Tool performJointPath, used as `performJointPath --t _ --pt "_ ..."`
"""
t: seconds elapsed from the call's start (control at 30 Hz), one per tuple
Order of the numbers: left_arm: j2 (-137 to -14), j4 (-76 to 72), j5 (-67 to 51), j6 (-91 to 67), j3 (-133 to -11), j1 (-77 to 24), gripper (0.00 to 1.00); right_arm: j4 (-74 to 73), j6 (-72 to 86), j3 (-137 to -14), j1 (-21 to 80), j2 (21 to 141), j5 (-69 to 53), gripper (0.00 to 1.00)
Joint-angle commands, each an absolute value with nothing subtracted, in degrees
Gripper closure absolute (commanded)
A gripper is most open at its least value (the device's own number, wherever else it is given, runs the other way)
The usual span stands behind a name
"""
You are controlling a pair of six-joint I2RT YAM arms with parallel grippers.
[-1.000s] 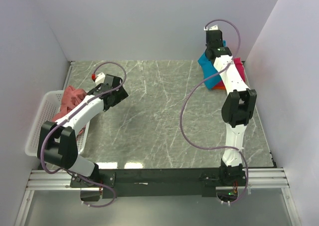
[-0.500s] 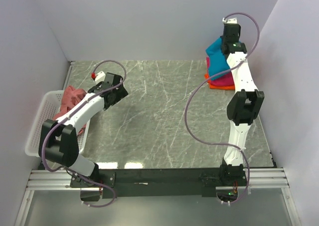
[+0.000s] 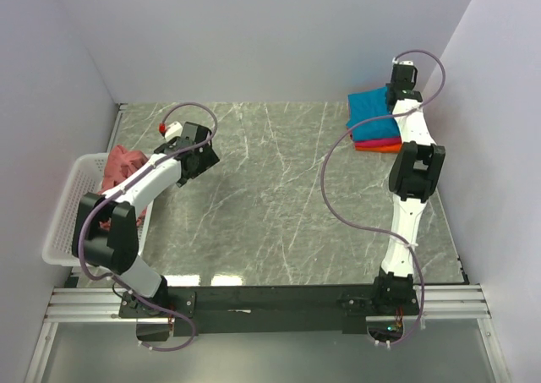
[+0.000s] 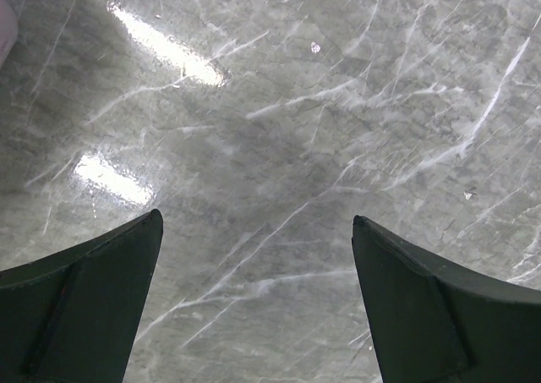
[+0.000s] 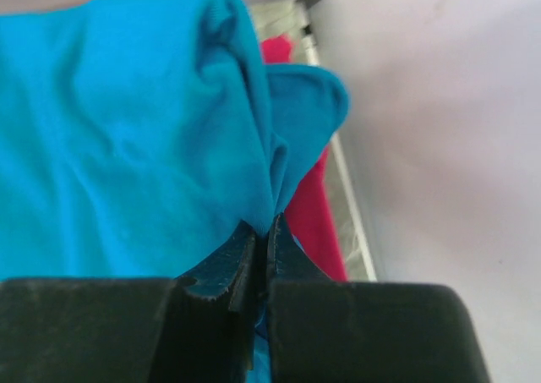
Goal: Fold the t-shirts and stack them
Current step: Neatly place the folded tshirt to the corner
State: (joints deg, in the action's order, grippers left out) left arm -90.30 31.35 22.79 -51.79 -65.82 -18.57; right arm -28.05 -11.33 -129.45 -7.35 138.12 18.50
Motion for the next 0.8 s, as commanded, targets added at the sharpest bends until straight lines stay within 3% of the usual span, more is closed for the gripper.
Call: performJointPath --t 0.0,0.07,0.1,0.17,0.2,0.5,0.67,0.77 --pt "-90.79 31.73 23.03 -52.03 -68.55 -18.37 0.01 -18.55 -10.37 -132.27 -8.52 138.95 20.57 0.91" --pt "-91.05 31.9 23.03 -52.12 -68.9 -18.37 0.01 -17.93 -10.02 -132.8 -8.79 139.83 21.18 0.73" --pt "-91.05 31.99 23.11 -52.12 -68.99 -18.37 0.01 -18.1 -9.5 -133.24 -8.96 140.27 21.36 0.5" --pt "-91.05 32.25 23.03 -52.21 -69.34 -18.37 0.01 -18.19 -8.88 -132.98 -8.96 140.27 21.97 0.34" --pt "-91.05 32.43 23.03 -52.29 -69.43 -18.46 0.01 -17.93 -7.66 -132.02 -8.88 139.58 23.36 0.2" --pt "-87.28 32.25 23.11 -51.94 -69.08 -18.37 0.01 -19.24 2.72 -129.63 -9.75 134.83 37.96 0.11" --pt "-85.43 31.03 22.15 -51.77 -68.38 -18.37 0.01 -18.2 0.54 -119.92 -9.14 126.77 19.97 0.1" --pt "-85.43 31.2 21.62 -51.59 -68.47 -18.46 0.01 -17.14 0.53 -119.34 -7.57 124.55 25.19 0.09"
